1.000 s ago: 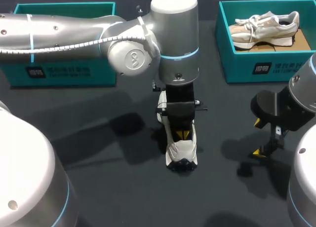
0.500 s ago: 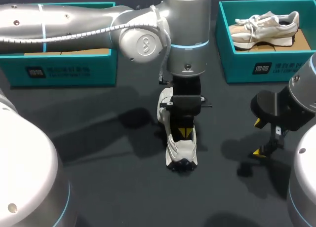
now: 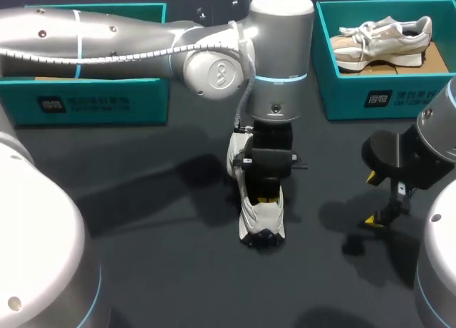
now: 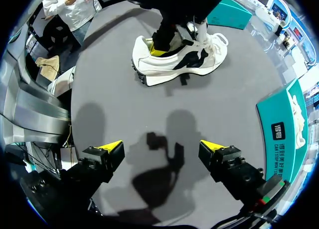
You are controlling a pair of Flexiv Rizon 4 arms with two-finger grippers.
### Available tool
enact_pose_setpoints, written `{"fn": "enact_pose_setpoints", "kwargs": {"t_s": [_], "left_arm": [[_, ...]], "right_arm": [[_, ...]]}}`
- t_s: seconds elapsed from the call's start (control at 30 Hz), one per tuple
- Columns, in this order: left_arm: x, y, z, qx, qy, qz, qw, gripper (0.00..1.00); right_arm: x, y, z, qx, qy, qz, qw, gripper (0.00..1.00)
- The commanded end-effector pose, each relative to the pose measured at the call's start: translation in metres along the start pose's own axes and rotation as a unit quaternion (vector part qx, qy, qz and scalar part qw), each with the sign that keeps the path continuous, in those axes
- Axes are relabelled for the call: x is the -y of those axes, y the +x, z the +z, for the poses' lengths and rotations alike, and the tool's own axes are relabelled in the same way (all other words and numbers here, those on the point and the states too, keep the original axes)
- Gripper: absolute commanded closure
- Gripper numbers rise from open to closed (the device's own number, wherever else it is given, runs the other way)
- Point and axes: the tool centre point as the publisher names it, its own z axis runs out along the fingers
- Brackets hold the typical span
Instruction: Take the shoe out of the shoebox, open the shoe tongue, remove and reinsert the insole, then place the shoe into the shoebox
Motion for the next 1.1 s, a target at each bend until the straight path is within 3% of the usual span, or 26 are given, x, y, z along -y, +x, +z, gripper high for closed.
{"fn": "enact_pose_setpoints", "kwargs": {"t_s": [0.03,0.27,0.47,0.6,0.93,1.1], "left_arm": [[0.009,0.009,0.0,0.014,-0.008,0.001,1.0,1.0],[-0.001,0.003,0.029,0.001,-0.005,-0.011,1.0,1.0],[-0.027,0.004,0.061,0.007,-0.036,-0.016,0.999,1.0],[-0.041,0.007,0.072,-0.003,-0.087,-0.028,0.996,1.0],[-0.062,0.018,0.05,-0.008,-0.169,-0.052,0.984,1.0],[-0.045,0.016,0.021,0.029,-0.154,-0.041,0.987,1.0]], "right_arm": [[0.001,0.002,0.0,0.002,0.0,0.0,1.0,0.0],[0.001,0.002,0.0,0.002,0.0,0.0,1.0,0.0],[0.001,0.002,0.0,0.002,0.0,0.0,1.0,0.0],[0.001,0.002,0.0,0.002,0.0,0.0,1.0,0.0],[0.001,0.002,0.0,0.002,0.0,0.0,1.0,0.0],[0.001,0.002,0.0,0.002,0.0,0.0,1.0,0.0]]}}
